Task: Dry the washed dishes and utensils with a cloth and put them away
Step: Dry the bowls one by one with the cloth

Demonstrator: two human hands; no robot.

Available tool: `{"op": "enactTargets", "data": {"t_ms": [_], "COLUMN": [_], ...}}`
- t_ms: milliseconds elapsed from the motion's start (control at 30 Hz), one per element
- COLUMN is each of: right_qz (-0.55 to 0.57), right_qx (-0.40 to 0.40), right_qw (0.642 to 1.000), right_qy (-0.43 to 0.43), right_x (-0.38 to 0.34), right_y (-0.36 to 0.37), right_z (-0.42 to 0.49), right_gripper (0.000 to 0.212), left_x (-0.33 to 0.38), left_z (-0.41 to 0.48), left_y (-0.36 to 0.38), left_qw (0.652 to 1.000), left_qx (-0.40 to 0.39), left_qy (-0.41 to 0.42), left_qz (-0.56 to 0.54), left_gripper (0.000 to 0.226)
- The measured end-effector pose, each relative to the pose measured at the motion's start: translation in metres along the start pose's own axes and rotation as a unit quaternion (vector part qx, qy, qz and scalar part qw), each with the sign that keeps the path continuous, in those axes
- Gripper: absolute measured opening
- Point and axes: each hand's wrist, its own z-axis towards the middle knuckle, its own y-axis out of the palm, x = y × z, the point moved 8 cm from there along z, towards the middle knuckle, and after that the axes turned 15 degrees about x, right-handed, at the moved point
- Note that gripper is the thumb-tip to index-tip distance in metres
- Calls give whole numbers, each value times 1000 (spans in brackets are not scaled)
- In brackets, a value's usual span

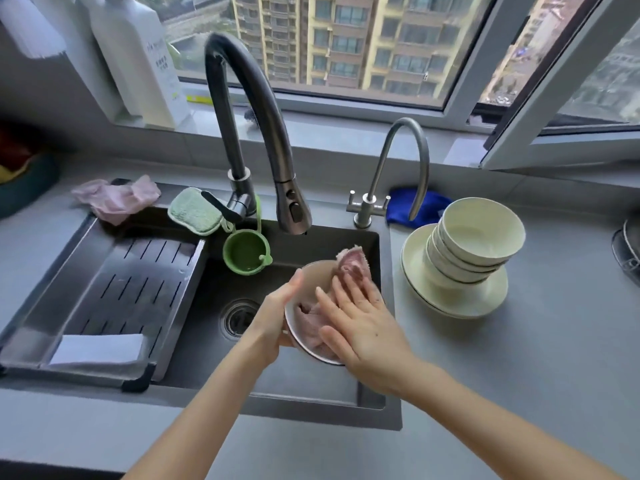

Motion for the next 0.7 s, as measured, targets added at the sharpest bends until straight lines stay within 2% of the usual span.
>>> {"op": "enactTargets", "data": {"t_ms": [67, 133, 200, 267, 400, 500, 567, 633, 700], "right_qz": [23, 33, -6, -33, 11, 148, 222, 211, 180], "right_qx": [-64, -122, -144, -160, -226, -193, -128, -64, -46], "right_qw": [998, 992, 986, 980, 971, 969, 961, 971, 982], "right_qy": [-12, -31, -77, -116, -78, 40, 104, 87, 36], "right_x": [-7, -9, -7, -7, -13, -23, -27, -32, -33], "right_y": [15, 25, 24, 14, 5, 2, 2, -1, -2], "right_z": [-2, -6, -8, -11, -22, -16, -8, -5, -10], "right_gripper": [75, 68, 60, 62, 57, 54, 55, 58, 64], "left_x": [10, 17, 16, 14, 9, 6, 3, 3, 8], "left_z": [3, 6, 9, 12, 15, 20, 23, 24, 23], "left_y": [5, 8, 10, 13, 22, 24, 23, 23, 23], "left_qw": [999, 997, 995, 993, 995, 995, 992, 991, 991], "left_qx": [-18, -41, -68, -90, -100, -67, -46, -49, -75], "left_qy": [33, 51, 34, 19, -23, -35, -38, -40, -41], "left_qz": [12, 42, 63, 69, 9, -71, -110, -122, -99], "left_gripper": [57, 57, 65, 70, 53, 54, 58, 57, 52]}}
